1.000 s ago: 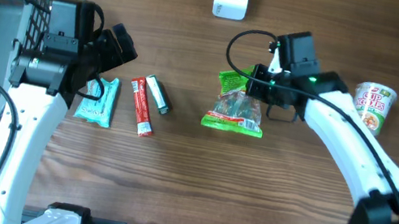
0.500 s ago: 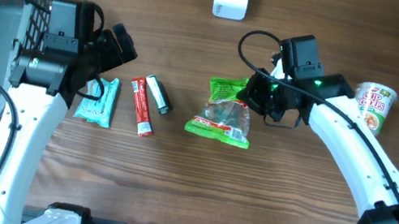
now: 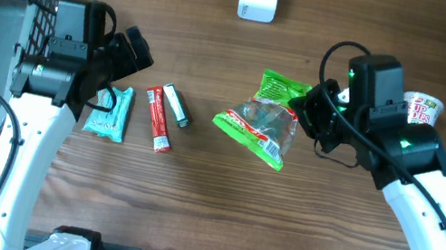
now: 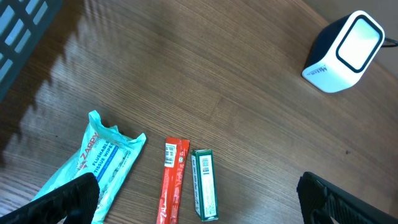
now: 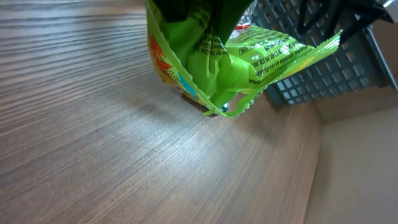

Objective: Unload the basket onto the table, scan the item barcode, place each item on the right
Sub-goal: 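Carry the Haribo bag up to the barcode scanner with the right gripper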

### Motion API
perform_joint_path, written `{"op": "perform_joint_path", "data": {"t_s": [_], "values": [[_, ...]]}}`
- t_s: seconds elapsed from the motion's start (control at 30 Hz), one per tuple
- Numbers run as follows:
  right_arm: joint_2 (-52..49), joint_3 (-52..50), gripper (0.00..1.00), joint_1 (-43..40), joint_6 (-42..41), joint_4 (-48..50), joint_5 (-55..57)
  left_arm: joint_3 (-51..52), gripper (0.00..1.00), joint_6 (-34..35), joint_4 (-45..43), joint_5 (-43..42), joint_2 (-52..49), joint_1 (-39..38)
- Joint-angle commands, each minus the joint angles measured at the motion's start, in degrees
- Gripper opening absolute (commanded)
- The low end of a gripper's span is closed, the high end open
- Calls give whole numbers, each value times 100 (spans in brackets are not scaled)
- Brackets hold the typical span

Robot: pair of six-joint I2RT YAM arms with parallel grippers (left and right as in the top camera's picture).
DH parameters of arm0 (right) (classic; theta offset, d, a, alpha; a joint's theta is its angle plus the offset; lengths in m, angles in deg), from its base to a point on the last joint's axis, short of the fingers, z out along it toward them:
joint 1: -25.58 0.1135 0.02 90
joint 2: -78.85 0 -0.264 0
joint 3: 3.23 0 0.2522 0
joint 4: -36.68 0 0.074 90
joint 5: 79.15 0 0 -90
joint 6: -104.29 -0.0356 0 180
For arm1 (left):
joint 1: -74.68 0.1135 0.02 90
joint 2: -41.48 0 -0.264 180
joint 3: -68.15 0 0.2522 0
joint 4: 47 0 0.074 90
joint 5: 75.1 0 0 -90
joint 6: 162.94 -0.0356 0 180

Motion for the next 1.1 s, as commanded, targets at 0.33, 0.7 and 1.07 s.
{"op": "perform_joint_path", "data": {"t_s": [0.33, 0.7, 1.07], "values": [[33, 26, 4, 507, -616, 107, 356, -52, 100, 55, -13, -24, 22, 13], [35, 39, 4, 507, 793, 765, 63, -52, 100, 55, -13, -24, 22, 13], [-57, 962, 5, 507, 2872, 933, 337, -52, 100, 55, -13, -24, 22, 13]]}}
